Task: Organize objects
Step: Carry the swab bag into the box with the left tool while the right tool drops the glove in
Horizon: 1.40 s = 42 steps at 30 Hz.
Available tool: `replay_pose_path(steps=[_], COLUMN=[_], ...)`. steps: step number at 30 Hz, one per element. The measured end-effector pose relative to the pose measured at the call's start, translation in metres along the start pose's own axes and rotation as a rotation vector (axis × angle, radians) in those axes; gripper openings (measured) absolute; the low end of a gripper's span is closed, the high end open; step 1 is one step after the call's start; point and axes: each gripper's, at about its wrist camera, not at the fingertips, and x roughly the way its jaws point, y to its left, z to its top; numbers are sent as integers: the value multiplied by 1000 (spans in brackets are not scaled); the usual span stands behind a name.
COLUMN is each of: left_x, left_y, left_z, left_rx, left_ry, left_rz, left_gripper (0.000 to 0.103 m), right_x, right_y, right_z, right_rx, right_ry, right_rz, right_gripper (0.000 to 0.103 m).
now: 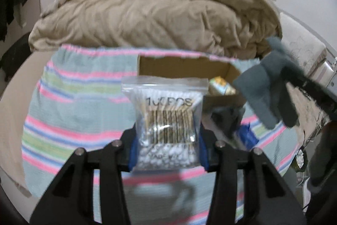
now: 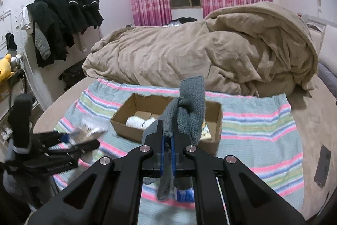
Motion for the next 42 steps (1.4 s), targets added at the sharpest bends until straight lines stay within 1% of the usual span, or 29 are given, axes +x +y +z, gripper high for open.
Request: replay_pose_path(steps=[7, 12, 16, 19, 23, 26, 28, 30, 31, 32, 34, 39, 41, 42], left_x=[17, 52, 88, 112, 123, 125, 124, 119, 114, 109, 95, 57, 39, 30], left_y=[-6, -1, 4, 7, 8, 6, 5, 4, 3, 3, 3, -3, -5, -6], left_z=[41, 56, 55, 51, 53, 55, 56, 58, 59, 59, 61, 62, 59, 58], left_rx=[36, 30, 19, 20, 19, 24, 20, 18, 16, 13, 3, 13, 8, 4], left_ry=[-30, -5, 47, 74, 80, 93, 90, 78, 66, 55, 25, -22, -44, -56], left_rz=[-28, -36, -41, -34, -32, -26, -25, -19, -11, -9, -13, 13, 21, 20], left_gripper=[46, 46, 46, 50, 52, 55, 56, 60, 69, 80, 84, 85, 93, 94], right_x=[26, 64, 99, 123, 148, 158, 156, 149, 144, 138, 126, 91, 73, 64], right_y=[-3, -9, -13, -18, -24, -28, -29, -31, -31, -32, -32, -29, -27, -25], right_z=[28, 39, 32, 20, 0, -9, -11, -9, -8, -6, -1, 8, 10, 10], right_rx=[-4, 14, 30, 41, 56, 67, 73, 76, 76, 76, 76, 79, 72, 68], right_ry=[-41, -27, 22, 70, 146, 179, 181, 166, 154, 139, 116, 73, 56, 46], right_rz=[15, 27, 23, 8, -12, -24, -30, -36, -37, -38, -43, -65, -71, -73], right_gripper=[5, 5, 5, 5, 6, 7, 22, 58, 66, 72, 74, 75, 76, 79])
